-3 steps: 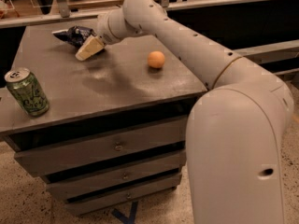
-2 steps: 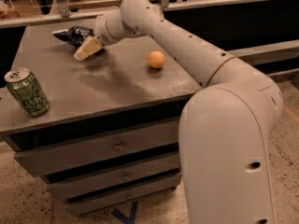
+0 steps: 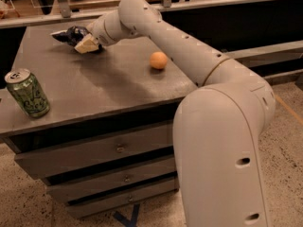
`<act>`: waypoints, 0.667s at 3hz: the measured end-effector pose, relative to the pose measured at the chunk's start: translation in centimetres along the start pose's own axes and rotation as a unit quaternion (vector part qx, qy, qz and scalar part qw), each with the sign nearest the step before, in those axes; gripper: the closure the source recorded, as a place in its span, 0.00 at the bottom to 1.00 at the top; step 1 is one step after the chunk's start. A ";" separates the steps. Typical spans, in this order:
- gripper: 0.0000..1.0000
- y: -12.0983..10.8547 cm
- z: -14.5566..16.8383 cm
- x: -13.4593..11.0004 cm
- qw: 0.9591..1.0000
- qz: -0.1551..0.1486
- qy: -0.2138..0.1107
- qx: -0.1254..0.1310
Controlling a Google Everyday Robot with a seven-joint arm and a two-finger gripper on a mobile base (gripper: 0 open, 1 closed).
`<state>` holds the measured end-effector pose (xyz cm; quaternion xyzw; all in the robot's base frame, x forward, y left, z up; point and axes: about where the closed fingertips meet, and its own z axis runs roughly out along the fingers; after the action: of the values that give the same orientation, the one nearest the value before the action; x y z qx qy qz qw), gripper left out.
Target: Pick blue chip bag
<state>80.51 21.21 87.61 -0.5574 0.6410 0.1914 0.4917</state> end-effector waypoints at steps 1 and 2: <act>0.64 0.1 0.5 -0.4 1.000 -0.006 -0.002 -0.006; 0.88 0.0 0.7 -1.1 1.000 -0.014 -0.004 -0.007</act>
Offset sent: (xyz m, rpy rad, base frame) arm 0.0054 0.0110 0.0174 -0.0082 -0.0384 0.0288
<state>80.69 22.36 88.18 -0.5689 0.6301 0.1913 0.4927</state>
